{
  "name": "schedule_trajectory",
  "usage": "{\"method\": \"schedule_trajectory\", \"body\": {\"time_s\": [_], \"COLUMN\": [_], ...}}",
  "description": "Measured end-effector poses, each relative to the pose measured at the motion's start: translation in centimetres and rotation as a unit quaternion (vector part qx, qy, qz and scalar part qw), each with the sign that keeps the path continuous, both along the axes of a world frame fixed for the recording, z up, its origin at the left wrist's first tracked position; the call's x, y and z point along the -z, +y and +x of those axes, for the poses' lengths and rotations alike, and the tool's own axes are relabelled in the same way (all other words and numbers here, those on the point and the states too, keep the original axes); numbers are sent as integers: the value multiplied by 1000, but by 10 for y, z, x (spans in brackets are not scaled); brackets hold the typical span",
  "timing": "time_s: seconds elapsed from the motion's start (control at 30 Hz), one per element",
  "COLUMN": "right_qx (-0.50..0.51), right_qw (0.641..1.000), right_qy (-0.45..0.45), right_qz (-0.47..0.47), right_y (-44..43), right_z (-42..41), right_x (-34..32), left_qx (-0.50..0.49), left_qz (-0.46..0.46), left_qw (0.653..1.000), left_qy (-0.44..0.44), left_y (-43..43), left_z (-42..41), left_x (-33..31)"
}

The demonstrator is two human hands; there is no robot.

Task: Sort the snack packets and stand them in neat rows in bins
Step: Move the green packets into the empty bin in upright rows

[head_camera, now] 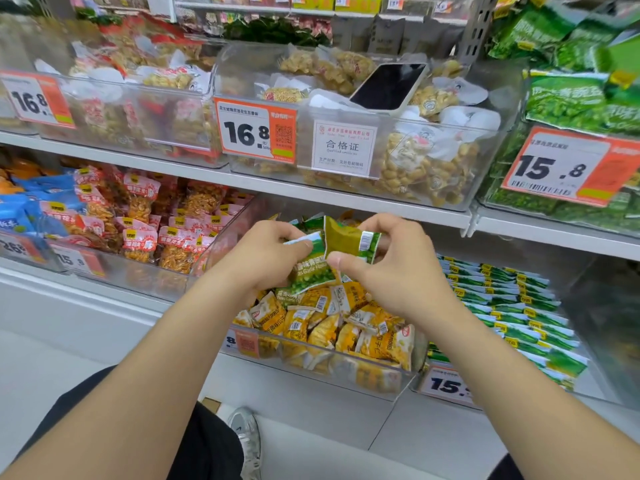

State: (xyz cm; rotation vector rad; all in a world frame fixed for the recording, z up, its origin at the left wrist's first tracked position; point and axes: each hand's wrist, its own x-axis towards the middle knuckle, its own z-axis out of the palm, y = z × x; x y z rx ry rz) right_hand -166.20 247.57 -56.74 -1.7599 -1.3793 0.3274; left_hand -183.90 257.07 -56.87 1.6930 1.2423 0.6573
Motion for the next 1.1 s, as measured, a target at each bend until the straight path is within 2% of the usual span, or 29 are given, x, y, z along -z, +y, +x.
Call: {"method": "schedule_trajectory", "body": {"time_s": [0.1, 0.17, 0.23, 0.33, 0.4, 0.57, 0.7, 0.9, 1.0, 1.1], "right_qx": [15, -6, -26, -72, -97, -124, -141, -104, -78, -41], "right_qw": [990, 973, 956, 943, 949, 967, 970, 975, 978, 989], "right_qy": [-101, -199, -281, -324, -289, -84, 5, 137, 145, 102], "right_qz": [93, 113, 80, -9, -77, -204, -197, -140, -124, -101], "right_y": [-14, -24, -32, -39, -43, -53, -55, -59, -62, -66], "right_z": [3, 2, 2, 6, 7, 9, 21, 42, 46, 52], "right_x": [-2, -2, 0, 3, 5, -3, -14, -13, -11, -9], "left_qx": [35, 56, 62, 50, 71, 190, 176, 114, 146, 154], "left_qz": [-89, -155, -208, -279, -287, -234, -190, -148, -124, -83], "left_qw": [993, 978, 959, 924, 917, 918, 925, 946, 954, 961], "left_qy": [-70, -129, -181, -256, -267, -257, -278, -266, -231, -214], "left_y": [-22, -31, -35, -35, -37, -52, -63, -64, -69, -75], "left_z": [4, 9, 13, 18, 21, 32, 40, 46, 46, 48], "left_x": [-7, -12, -15, -21, -21, -14, -9, -9, -10, -9]}}
